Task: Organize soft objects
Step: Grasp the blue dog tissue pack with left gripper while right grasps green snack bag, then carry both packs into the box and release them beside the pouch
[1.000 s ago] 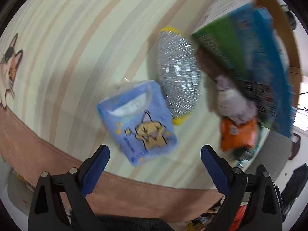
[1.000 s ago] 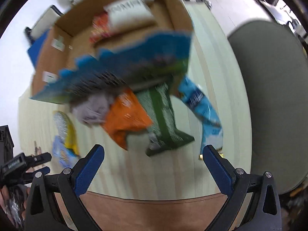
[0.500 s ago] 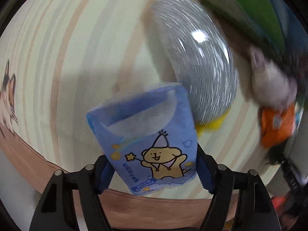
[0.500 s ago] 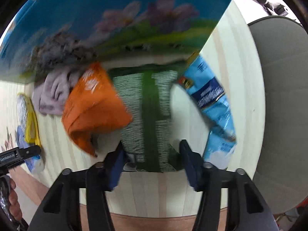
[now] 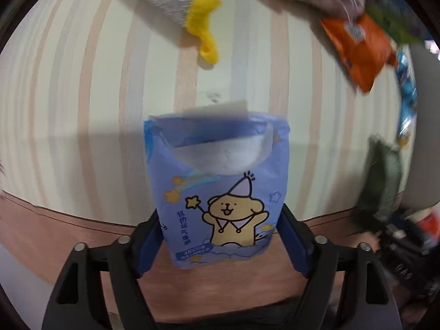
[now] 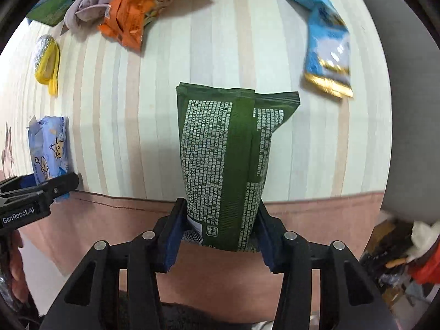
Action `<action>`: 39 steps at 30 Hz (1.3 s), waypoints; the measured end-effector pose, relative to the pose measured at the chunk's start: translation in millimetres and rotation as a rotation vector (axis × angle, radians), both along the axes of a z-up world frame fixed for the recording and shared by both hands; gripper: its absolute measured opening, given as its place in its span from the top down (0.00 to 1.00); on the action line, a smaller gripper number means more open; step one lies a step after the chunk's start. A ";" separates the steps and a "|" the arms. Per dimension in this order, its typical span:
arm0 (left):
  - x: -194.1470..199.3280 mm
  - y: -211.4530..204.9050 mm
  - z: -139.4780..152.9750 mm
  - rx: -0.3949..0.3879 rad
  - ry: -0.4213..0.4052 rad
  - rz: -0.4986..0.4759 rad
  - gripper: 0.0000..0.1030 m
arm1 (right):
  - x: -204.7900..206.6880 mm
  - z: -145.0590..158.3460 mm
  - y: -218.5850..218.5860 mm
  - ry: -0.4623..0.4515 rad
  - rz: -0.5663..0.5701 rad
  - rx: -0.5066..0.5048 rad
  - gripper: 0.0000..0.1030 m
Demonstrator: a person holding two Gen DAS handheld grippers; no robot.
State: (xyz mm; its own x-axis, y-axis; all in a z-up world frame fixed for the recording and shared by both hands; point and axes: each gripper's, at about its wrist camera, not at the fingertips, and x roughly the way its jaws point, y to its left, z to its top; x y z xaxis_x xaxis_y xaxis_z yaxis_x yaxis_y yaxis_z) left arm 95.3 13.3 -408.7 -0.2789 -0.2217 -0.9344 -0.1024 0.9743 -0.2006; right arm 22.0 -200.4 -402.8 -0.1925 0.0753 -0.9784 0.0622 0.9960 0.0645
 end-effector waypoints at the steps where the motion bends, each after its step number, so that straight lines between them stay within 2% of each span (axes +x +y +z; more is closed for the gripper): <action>1: -0.2 2.9 -0.8 -0.027 0.012 0.029 0.24 | 0.3 1.1 -4.1 -0.004 -0.029 0.020 0.34; 3: -2.3 9.6 -4.3 -0.061 0.041 0.087 0.24 | 1.7 3.2 -11.5 -0.011 -0.080 0.051 0.29; 5: -3.8 10.9 -2.6 -0.036 0.031 0.121 0.24 | 6.6 4.7 -16.5 -0.022 -0.103 0.050 0.28; 8: -14.1 2.6 -1.9 0.035 0.000 0.088 0.24 | 18.7 3.2 -17.7 -0.030 -0.106 0.034 0.28; 14: -3.1 -36.3 -11.7 0.159 -0.017 0.011 0.27 | 36.9 -3.0 -4.7 -0.039 -0.059 -0.047 0.30; 16: -2.4 -50.0 -9.8 0.180 -0.037 -0.009 0.38 | 48.2 -6.0 9.4 -0.043 -0.041 -0.085 0.52; 18: -2.3 -57.1 -7.2 0.183 -0.048 -0.027 0.48 | 41.2 -6.0 16.1 -0.046 -0.032 -0.090 0.55; 21: -3.6 -72.2 0.3 0.167 -0.061 -0.044 0.53 | 37.0 1.9 16.6 -0.043 -0.030 -0.076 0.60; 23: -1.2 -81.7 12.8 0.165 -0.074 -0.056 0.53 | 34.7 5.7 10.8 -0.052 -0.040 -0.053 0.60; 27: -1.2 -97.3 35.6 0.131 -0.110 -0.096 0.53 | 32.3 32.9 1.7 -0.078 -0.077 0.029 0.61; 32: -4.1 -126.2 79.0 0.078 -0.171 -0.147 0.53 | 41.1 64.2 0.2 -0.124 -0.073 0.091 0.62; 36: 28.0 -130.1 120.8 0.032 -0.249 -0.173 0.53 | 53.2 100.9 -4.9 -0.167 -0.068 0.156 0.62; 37: 37.3 -125.4 132.5 0.018 -0.270 -0.178 0.53 | 61.3 118.3 -3.9 -0.193 -0.061 0.175 0.62; 39: 61.8 -120.8 166.7 -0.014 -0.324 -0.185 0.53 | 71.4 141.8 -5.4 -0.232 -0.052 0.197 0.62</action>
